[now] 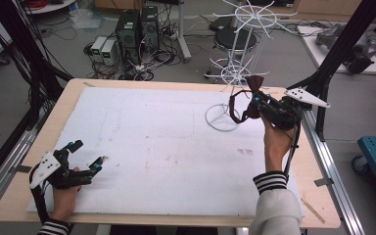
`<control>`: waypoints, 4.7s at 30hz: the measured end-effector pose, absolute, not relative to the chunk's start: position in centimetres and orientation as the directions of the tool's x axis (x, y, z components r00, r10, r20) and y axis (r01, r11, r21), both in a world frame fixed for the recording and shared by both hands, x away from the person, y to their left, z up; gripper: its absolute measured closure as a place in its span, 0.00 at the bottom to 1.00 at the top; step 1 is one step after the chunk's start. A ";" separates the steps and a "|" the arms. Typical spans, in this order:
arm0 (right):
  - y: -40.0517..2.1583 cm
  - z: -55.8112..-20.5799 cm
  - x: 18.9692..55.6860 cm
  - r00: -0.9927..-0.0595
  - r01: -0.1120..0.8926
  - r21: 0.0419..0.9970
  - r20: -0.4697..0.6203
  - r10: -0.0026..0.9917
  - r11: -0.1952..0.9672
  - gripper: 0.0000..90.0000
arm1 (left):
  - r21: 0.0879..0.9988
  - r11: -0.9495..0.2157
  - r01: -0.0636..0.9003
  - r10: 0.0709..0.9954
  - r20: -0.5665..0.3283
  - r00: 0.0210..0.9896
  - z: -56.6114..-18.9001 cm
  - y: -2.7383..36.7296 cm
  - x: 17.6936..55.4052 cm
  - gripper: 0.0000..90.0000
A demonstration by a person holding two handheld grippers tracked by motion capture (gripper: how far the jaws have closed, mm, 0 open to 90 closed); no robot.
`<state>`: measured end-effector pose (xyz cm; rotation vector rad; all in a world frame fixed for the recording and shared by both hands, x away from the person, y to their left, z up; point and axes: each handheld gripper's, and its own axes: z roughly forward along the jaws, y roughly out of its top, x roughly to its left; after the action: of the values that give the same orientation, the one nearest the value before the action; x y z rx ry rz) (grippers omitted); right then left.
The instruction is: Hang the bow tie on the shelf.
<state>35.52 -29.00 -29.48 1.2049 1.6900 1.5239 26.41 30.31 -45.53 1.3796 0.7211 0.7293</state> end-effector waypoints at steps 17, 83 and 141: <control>-28.6 -29.3 35.2 -0.458 0.237 0.971 0.147 0.877 -0.040 0.86 | 0.998 0.055 -0.035 0.806 -0.024 0.591 -45.5 30.3 26.4 0.03; -24.6 -27.6 37.2 -0.496 0.199 0.979 0.061 0.866 0.045 0.86 | 0.998 0.061 -0.033 0.805 -0.030 0.593 -45.5 30.3 26.4 0.03; -25.4 -29.1 34.0 -0.493 0.055 0.993 -0.065 0.868 0.106 0.01 | 0.998 0.056 -0.038 0.806 -0.023 0.591 -45.5 30.3 26.4 0.03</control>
<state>34.01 -25.39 -29.06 0.9140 1.6812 1.4636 26.38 30.32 -45.54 1.3760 0.7186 0.7320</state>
